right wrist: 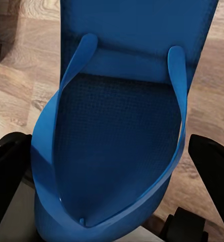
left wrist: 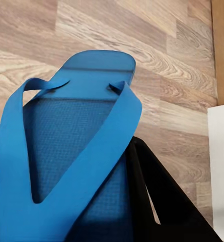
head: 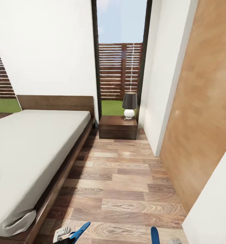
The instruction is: In the bedroom, move the book from the bed onto either nightstand, and place the two sandals side by side next to the bed.
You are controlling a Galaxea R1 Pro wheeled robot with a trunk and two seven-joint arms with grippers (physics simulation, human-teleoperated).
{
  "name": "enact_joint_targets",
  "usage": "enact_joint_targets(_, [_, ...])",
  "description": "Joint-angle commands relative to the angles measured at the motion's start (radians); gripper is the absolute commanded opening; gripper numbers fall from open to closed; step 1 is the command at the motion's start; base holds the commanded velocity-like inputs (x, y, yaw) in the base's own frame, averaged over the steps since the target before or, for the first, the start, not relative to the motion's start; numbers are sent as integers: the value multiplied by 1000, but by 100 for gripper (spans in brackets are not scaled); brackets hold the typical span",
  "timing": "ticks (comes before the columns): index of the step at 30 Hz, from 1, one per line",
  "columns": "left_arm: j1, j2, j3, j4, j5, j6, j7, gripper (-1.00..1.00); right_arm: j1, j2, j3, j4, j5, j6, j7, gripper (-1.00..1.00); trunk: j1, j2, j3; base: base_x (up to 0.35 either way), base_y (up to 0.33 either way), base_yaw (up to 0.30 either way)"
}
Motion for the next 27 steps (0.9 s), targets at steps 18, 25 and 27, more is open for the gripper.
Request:
enact_joint_targets(18, [-1,0,6,1,-13,-10,-1,-100,0,0,-9,-2,6,10,6,-100,0,0,-1,261,-76,5])
enact_joint_targets(25, [-1,0,6,1,-13,-10,-1,-100,0,1,-9,-2,6,10,6,-100,0,0,-1,288,-180,0])
enact_joint_targets(27, [-1,0,6,1,-13,-10,-1,-100,0,1,-9,-2,6,10,6,-100,0,0,-1,267,-205,0])
